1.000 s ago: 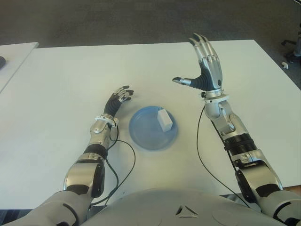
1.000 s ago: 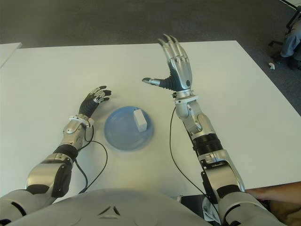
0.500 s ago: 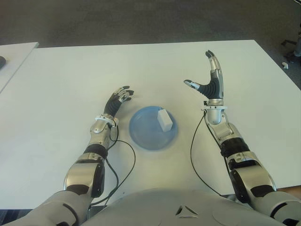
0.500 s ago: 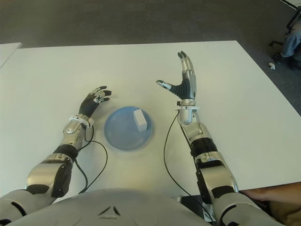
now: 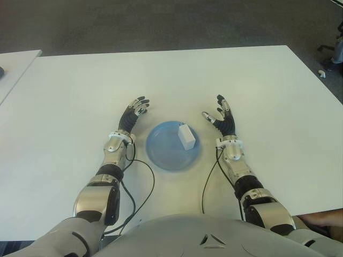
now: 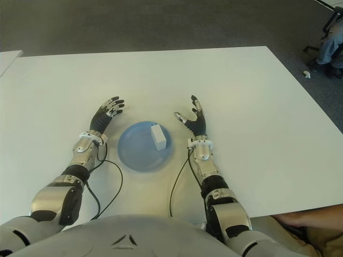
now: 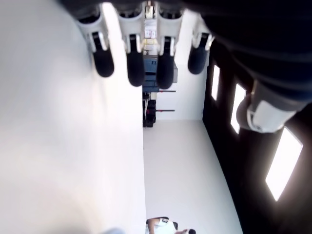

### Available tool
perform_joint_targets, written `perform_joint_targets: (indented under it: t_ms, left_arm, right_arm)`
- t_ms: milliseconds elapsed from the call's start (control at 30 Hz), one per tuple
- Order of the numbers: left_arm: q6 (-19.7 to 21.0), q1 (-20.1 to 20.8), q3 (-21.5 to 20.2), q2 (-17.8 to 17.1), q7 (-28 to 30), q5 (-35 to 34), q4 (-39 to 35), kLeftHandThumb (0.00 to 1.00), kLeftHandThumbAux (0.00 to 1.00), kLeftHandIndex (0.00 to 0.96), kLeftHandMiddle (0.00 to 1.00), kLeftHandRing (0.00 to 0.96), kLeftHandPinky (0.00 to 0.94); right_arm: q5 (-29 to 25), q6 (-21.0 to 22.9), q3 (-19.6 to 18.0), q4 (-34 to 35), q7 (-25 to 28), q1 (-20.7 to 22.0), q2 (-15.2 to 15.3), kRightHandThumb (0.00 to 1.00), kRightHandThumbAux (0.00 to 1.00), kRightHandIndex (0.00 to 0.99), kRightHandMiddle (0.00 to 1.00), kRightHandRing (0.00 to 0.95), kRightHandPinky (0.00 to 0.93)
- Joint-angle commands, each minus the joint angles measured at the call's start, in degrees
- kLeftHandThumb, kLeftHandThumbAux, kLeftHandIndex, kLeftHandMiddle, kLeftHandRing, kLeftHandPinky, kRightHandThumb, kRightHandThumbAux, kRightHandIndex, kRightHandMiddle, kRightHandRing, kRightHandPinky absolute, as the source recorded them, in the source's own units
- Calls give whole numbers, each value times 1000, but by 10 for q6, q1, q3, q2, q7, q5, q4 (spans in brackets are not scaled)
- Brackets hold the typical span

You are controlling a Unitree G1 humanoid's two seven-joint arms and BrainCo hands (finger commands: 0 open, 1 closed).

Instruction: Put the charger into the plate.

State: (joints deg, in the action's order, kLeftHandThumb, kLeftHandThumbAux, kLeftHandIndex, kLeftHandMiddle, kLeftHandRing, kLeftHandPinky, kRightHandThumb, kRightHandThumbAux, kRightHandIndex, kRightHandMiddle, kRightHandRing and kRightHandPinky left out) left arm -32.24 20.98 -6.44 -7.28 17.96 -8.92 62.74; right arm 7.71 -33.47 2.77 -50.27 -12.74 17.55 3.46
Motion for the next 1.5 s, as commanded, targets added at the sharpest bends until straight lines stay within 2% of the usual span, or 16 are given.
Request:
perform_joint_targets:
  t_ms: [33,200,433,833,1500]
  left_arm:
    - [59,-65,4,22,-29,17,32,0,501,69,75,70,56]
    - [40,-70,5,26,-57,24,26,0,530,27,23,22,19]
    - [2,-77,2,33,-64,27,20,3,578,1,1,1,1]
    - [-18,-77,-8,35,-51,21,21,6,610,0,0,0,0]
    - [-34,-75,-11,28,-51,38,33,0,597,0,0,0,0]
  right_arm:
    - [-9,13,-4,-70,22,-6,-17,68,759,0,0,0,0]
    - [18,11,11,-94,18,-7,-19,38,794,0,0,0,0]
    - [44,17,36,-80,16,-25,-16,3,808,0,0,0,0]
    - [62,29,57,-82,22,-34,-6,0,742,0,0,0,0]
    - [64,31,63,-100,27,-45,3,0,668,0,5,0,1]
